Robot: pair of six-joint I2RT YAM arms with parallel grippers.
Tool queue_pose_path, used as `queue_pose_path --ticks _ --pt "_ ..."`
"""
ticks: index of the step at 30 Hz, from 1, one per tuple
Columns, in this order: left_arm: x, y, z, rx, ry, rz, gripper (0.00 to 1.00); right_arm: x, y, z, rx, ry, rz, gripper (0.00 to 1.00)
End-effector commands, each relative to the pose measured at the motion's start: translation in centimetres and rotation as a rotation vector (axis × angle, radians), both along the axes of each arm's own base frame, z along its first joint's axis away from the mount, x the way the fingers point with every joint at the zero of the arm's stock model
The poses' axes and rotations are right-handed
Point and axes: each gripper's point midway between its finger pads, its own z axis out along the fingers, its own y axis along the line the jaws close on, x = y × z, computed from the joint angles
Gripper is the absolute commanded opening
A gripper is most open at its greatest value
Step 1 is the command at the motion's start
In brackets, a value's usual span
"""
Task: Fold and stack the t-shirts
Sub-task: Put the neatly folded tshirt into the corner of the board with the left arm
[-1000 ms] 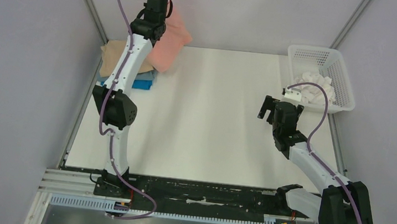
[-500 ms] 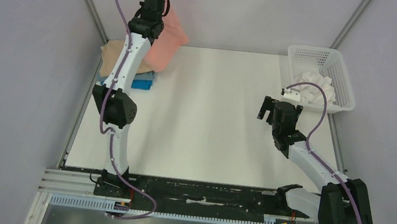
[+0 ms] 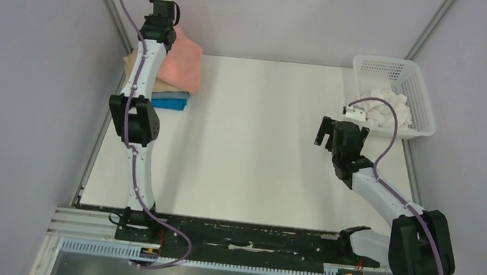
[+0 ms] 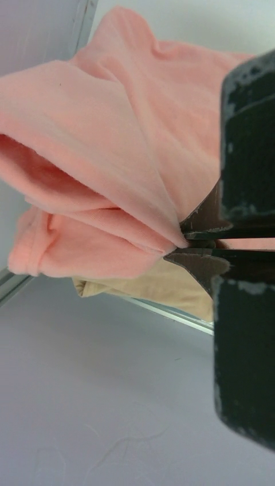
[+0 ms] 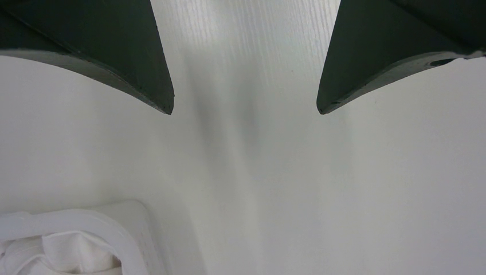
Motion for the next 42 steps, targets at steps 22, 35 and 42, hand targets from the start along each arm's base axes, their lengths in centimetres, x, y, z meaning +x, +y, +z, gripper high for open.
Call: queue_pose_path --ticks 22,35,42 --pt "1.9 10.1 -3.7 0.075 -0.116 0.200 0.02 1.5 0.6 0.4 0.016 0.003 -0.002 0.98" --pt "0.8 13.2 -4.7 0.136 -0.087 0.303 0.25 1.5 0.6 0.1 0.015 0.011 -0.005 0.98" --pt "-0.5 11.8 -3.0 0.013 -0.138 0.314 0.78 1.1 0.7 0.7 0.033 -0.002 0.005 0.98"
